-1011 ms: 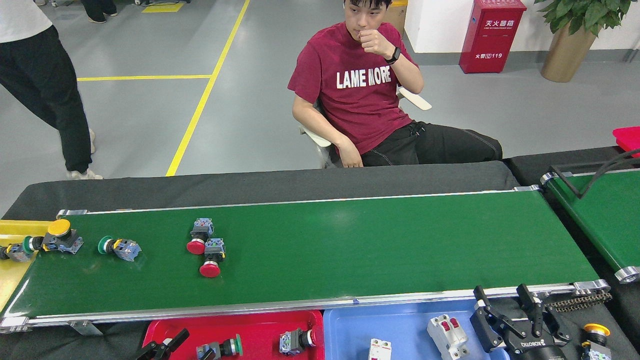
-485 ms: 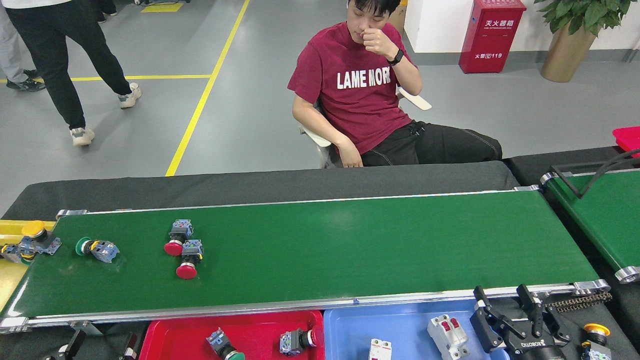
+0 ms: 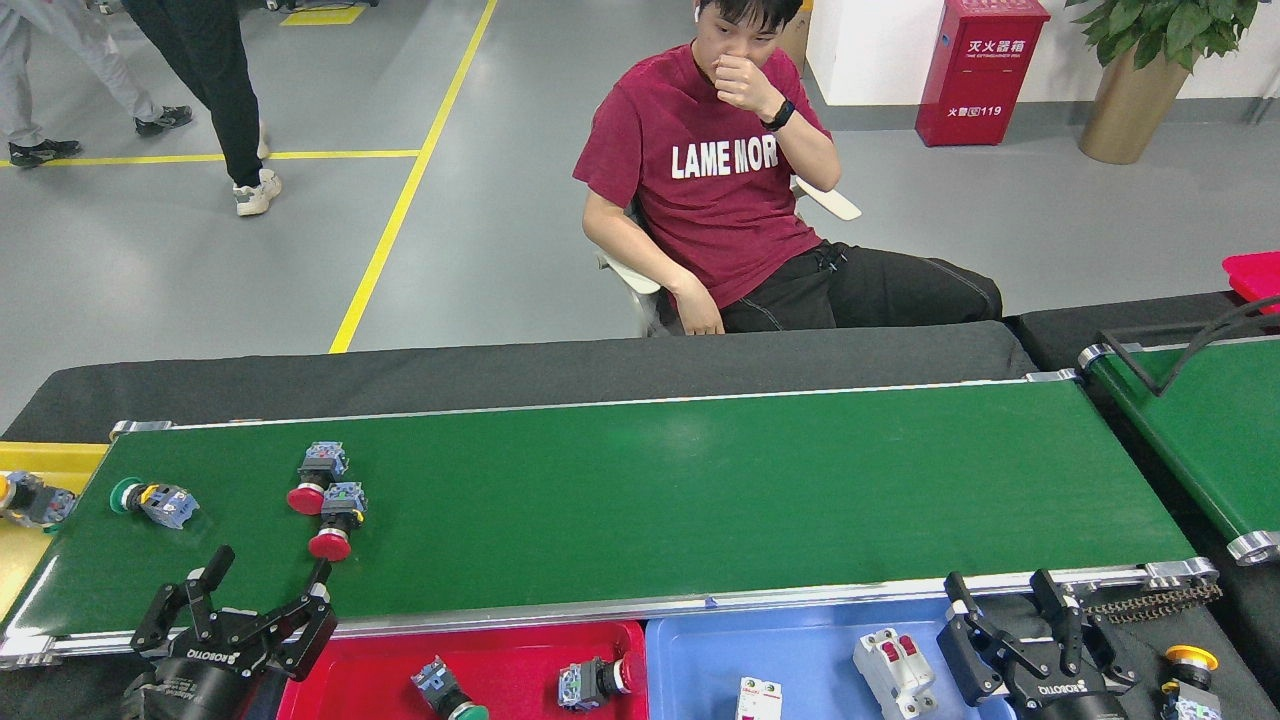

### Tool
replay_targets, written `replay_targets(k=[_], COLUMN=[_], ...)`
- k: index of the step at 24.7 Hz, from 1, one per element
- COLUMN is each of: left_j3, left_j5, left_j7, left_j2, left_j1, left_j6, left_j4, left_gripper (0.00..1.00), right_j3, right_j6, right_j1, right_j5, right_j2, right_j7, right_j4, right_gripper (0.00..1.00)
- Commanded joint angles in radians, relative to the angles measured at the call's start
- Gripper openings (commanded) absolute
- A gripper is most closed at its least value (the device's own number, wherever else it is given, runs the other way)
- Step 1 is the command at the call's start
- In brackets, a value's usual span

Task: Pick switch part from conveyor to tray

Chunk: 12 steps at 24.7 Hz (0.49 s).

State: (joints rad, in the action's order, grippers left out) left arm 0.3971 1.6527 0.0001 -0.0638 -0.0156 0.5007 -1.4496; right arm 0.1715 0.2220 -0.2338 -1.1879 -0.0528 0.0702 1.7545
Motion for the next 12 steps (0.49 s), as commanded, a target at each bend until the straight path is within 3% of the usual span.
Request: replay_targets(k=[1,8,11,12], left_j3=[0.000,0.000,0.000,0.000], left_j5=[0.004,0.038,0.036,0.033], left_j7=[0.001,0.003,0.006,0.009], left_j2=[-0.008,-0.014,-0.045,-0.053], left_j1=[-0.035,-0.165,-0.202,-0.202], left_j6=[-0.007,-0.079,-0.093,-0.091], left_j4=[0.025,0.215,0.287,0.301], left_gripper=[1.00,0.97,0.58,0.35], right_j3=[0.002,0.002,0.002,0.002], right_j6=[0.003,0.003,0.003,0.003], right_j1=[0.004,0.005,0.005,0.004], right_j5=[-0.001,-0.001,-0.001,-0.001], right_j2=[0.001,-0.001,0.001,0.001], right_j7=[-0.007,-0.009,-0.009,-0.009], right_j4=[0.016,0.016,0.016,0.016], right_gripper=[0.90,0.94,0.95,0.95])
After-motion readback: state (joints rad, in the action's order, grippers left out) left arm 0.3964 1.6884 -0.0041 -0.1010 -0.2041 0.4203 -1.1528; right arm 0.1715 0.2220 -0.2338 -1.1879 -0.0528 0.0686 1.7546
